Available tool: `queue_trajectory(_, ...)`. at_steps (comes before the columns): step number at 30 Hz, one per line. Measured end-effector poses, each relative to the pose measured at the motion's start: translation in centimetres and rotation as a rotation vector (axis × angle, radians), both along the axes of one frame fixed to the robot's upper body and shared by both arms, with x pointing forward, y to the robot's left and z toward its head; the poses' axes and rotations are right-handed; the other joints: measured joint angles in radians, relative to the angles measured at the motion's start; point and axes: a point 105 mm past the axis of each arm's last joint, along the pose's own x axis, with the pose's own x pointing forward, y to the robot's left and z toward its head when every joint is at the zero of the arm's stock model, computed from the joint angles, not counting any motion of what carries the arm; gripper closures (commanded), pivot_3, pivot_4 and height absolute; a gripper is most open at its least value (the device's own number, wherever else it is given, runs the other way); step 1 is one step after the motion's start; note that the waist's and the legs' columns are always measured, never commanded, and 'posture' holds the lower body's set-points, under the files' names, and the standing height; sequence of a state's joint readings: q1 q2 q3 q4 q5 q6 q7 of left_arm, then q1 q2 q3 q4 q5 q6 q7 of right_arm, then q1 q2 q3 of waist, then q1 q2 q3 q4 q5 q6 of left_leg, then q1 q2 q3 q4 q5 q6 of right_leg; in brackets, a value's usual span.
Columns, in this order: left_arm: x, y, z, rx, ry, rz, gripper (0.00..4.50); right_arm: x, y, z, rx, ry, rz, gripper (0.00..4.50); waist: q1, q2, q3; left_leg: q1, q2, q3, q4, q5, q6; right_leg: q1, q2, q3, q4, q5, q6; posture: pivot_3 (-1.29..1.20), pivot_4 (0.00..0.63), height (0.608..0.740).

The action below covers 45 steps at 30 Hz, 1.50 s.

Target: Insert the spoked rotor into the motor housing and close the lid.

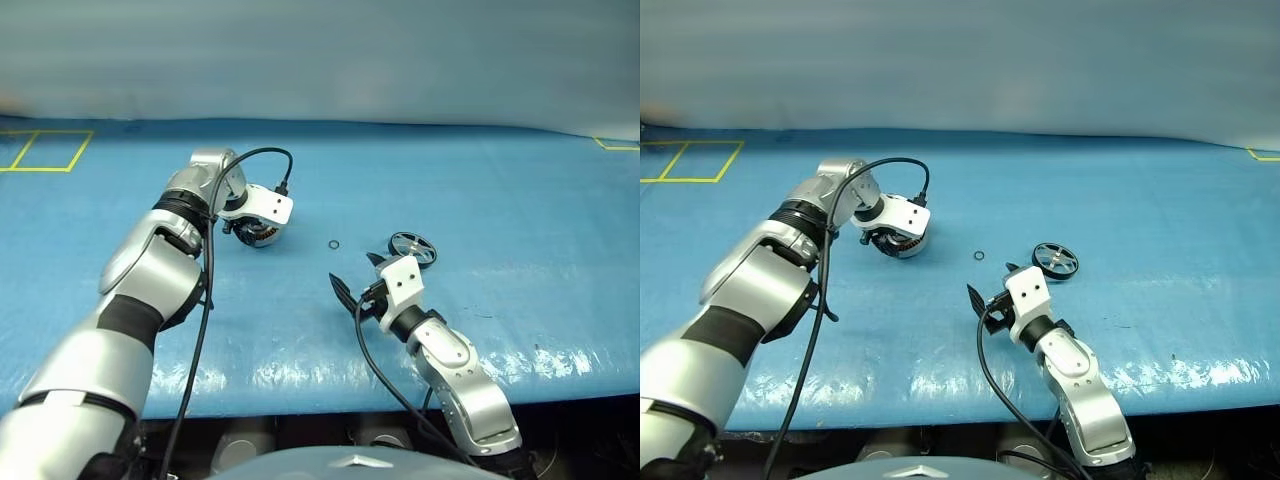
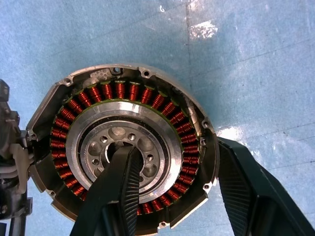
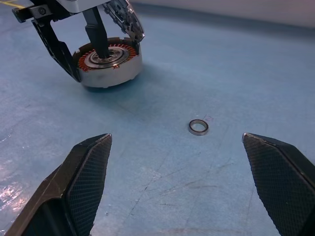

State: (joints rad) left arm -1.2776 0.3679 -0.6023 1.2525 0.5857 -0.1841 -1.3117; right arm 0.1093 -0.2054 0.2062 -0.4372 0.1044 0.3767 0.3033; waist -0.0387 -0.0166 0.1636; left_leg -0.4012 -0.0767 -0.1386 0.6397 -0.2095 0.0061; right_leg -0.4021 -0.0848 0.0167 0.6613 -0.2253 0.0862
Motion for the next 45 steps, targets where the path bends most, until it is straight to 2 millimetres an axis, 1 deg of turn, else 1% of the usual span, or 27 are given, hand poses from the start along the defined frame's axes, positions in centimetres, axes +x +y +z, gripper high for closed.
queue_trajectory(7, -2.2, 0.5, -0.1, 0.006, 0.082, -0.187, 2.53, 0.2, -0.2, 0.2, -0.001, -0.007, -0.007, 0.0, -0.001, 0.0, 0.0, 0.0, 0.001, 0.0, -0.001, 0.0, 0.0, -0.001, 0.0, 0.001, 0.0, 0.0, 0.0, 0.0, 0.15, 0.74)
queue_trajectory(10, -3.1, 0.5, -0.3, -0.018, 0.081, -0.222, 2.53, 0.2, -0.1, 0.2, 0.002, -0.007, -0.006, 0.0, -0.001, 0.001, 0.0, 0.0, 0.005, 0.0, -0.001, 0.0, 0.0, -0.001, 0.0, 0.002, 0.0, 0.0, 0.0, 0.0, 0.15, 0.74)
queue_trajectory(17, -6.0, 0.1, -0.9, -0.108, 0.06, -0.207, 2.53, 0.3, 0.4, 0.0, 0.015, 0.004, 0.008, 0.0, 0.003, 0.002, 0.0, 0.002, 0.005, 0.0, -0.001, 0.0, 0.0, 0.002, 0.0, 0.001, 0.0, 0.0, -0.001, 0.0, 0.15, 0.74)
queue_trajectory(21, -7.1, -0.3, -1.3, -0.162, 0.034, -0.145, 2.53, 0.4, 0.5, -0.3, 0.018, 0.015, 0.009, 0.0, 0.003, 0.004, -0.001, 0.005, 0.005, 0.0, -0.001, 0.0, 0.0, 0.004, 0.0, 0.002, 0.0, 0.0, -0.001, 0.0, 0.15, 0.74)
queue_trajectory(28, -9.9, -2.3, -2.1, -0.27, 0.025, -0.077, 2.53, 0.3, 0.7, -0.4, 0.031, 0.021, 0.016, 0.0, 0.012, 0.01, -0.005, 0.005, 0.005, 0.0, -0.001, 0.0, 0.0, 0.005, 0.0, 0.001, 0.0, -0.001, -0.001, 0.0, 0.15, 0.74)
queue_trajectory(33, -11.6, -3.7, -2.2, -0.277, 0.051, -0.12, 2.53, 0.2, 0.9, -0.7, 0.037, 0.032, 0.022, 0.0, 0.012, 0.01, -0.005, 0.005, 0.006, 0.0, -0.001, 0.0, 0.0, 0.004, 0.0, 0.001, -0.001, -0.001, -0.002, 0.0, 0.15, 0.74)
queue_trajectory(38, -11.9, -3.9, -2.1, -0.244, 0.065, -0.159, 2.53, 0.3, 0.9, -1.2, 0.036, 0.048, 0.028, 0.0, 0.012, 0.01, -0.004, 0.005, 0.006, 0.0, -0.003, 0.0, 0.0, 0.003, 0.0, 0.001, -0.001, -0.001, -0.002, 0.0, 0.15, 0.74)
queue_trajectory(45, -11.2, -4.7, -1.9, -0.232, 0.072, -0.185, 2.53, 0.5, 1.2, -0.7, 0.046, 0.029, 0.038, 0.0, 0.013, 0.011, -0.004, 0.005, 0.006, 0.0, -0.003, 0.0, 0.0, 0.004, 0.0, 0.001, -0.001, -0.001, -0.002, 0.0, 0.15, 0.74)
